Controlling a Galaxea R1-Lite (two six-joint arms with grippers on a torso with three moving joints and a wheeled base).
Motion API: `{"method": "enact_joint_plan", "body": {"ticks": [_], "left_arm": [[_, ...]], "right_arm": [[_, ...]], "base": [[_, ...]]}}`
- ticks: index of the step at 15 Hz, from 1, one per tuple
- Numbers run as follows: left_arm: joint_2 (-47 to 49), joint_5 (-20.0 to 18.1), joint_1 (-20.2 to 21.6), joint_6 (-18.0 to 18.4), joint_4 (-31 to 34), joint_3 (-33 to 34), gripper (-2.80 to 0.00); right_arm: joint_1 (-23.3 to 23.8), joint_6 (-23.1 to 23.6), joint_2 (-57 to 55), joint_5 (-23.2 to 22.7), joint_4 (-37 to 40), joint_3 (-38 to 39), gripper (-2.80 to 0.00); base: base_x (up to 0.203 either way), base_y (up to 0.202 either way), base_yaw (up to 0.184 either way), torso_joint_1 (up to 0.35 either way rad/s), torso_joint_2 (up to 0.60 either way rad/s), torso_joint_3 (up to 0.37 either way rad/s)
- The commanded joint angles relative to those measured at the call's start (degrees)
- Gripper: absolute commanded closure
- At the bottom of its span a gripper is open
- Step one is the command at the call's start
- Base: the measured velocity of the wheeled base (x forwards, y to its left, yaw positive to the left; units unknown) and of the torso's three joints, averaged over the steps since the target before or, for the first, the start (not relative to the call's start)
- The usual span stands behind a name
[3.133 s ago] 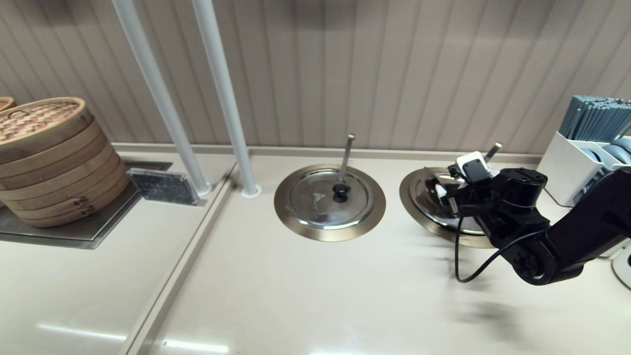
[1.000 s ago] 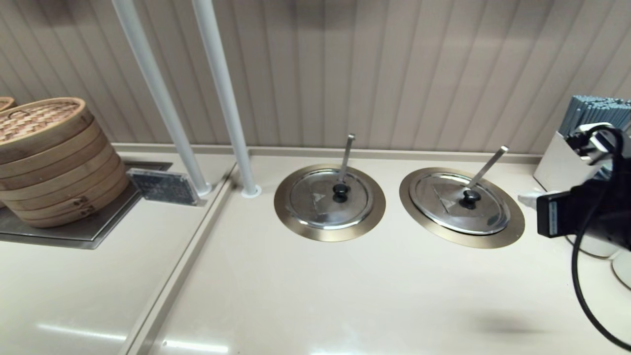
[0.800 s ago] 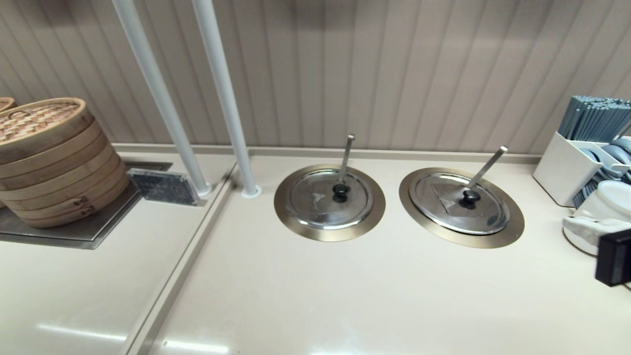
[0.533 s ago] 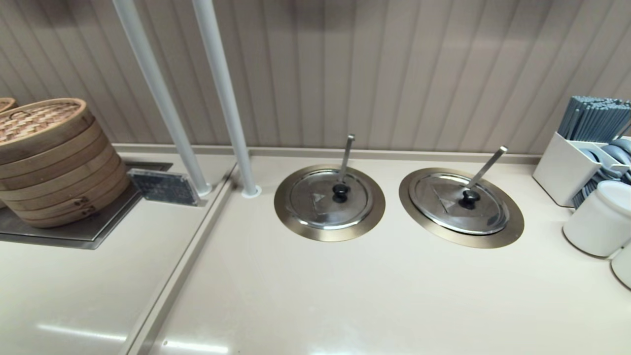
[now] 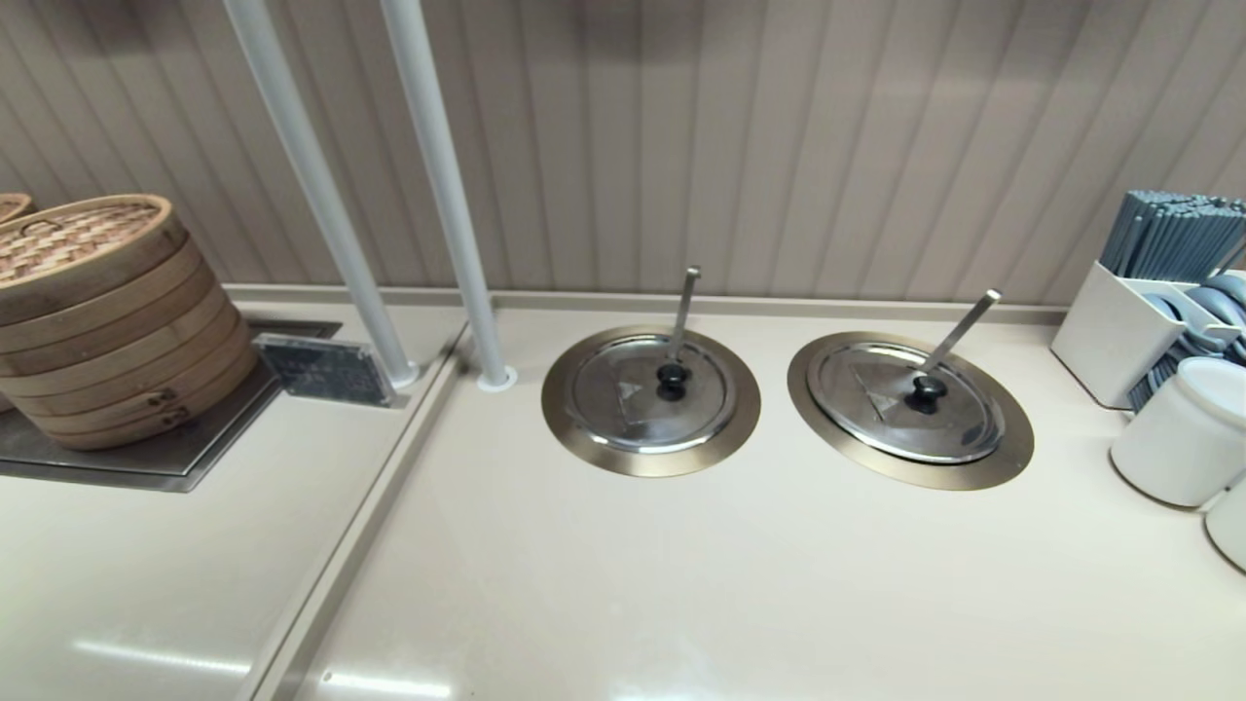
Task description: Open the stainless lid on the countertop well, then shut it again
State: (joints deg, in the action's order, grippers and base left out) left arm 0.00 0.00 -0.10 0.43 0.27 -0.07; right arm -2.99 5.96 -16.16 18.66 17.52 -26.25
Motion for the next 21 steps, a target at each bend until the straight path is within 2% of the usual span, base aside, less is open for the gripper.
{"method": "enact_joint_plan", "body": {"ticks": [1, 3, 6, 8, 10, 13, 19, 21], "left_arm": [[0.0, 0.0, 0.0, 0.0, 0.0, 0.1, 0.0], [0.0, 0.0, 0.0, 0.0, 0.0, 0.1, 0.0], [0.0, 0.0, 0.0, 0.0, 0.0, 0.1, 0.0], [0.0, 0.0, 0.0, 0.0, 0.0, 0.0, 0.0], [0.0, 0.0, 0.0, 0.0, 0.0, 0.0, 0.0], [0.0, 0.0, 0.0, 0.0, 0.0, 0.0, 0.0], [0.0, 0.0, 0.0, 0.0, 0.0, 0.0, 0.0], [0.0, 0.0, 0.0, 0.0, 0.0, 0.0, 0.0]], "right_arm": [[3.4, 1.1, 1.6, -3.1, 0.0, -1.8, 0.0], [3.5, 1.3, 7.3, -4.4, 0.6, 0.1, 0.0], [3.2, 2.3, 16.6, -8.8, -0.5, 8.3, 0.0], [3.1, 2.7, 16.4, -11.4, -7.1, 18.9, 0.0], [3.1, 1.1, 16.2, -20.6, -18.4, 26.0, 0.0], [3.0, -4.4, 16.1, -20.1, -19.0, 26.2, 0.0], [3.1, -4.3, 16.1, -19.8, -18.7, 26.2, 0.0], [3.1, -2.7, 16.1, -19.9, -18.2, 26.2, 0.0]], "base": [[0.0, 0.0, 0.0, 0.0, 0.0, 0.0], [0.0, 0.0, 0.0, 0.0, 0.0, 0.0], [0.0, 0.0, 0.0, 0.0, 0.0, 0.0], [0.0, 0.0, 0.0, 0.0, 0.0, 0.0], [0.0, 0.0, 0.0, 0.0, 0.0, 0.0], [0.0, 0.0, 0.0, 0.0, 0.0, 0.0], [0.0, 0.0, 0.0, 0.0, 0.0, 0.0], [0.0, 0.0, 0.0, 0.0, 0.0, 0.0]]}}
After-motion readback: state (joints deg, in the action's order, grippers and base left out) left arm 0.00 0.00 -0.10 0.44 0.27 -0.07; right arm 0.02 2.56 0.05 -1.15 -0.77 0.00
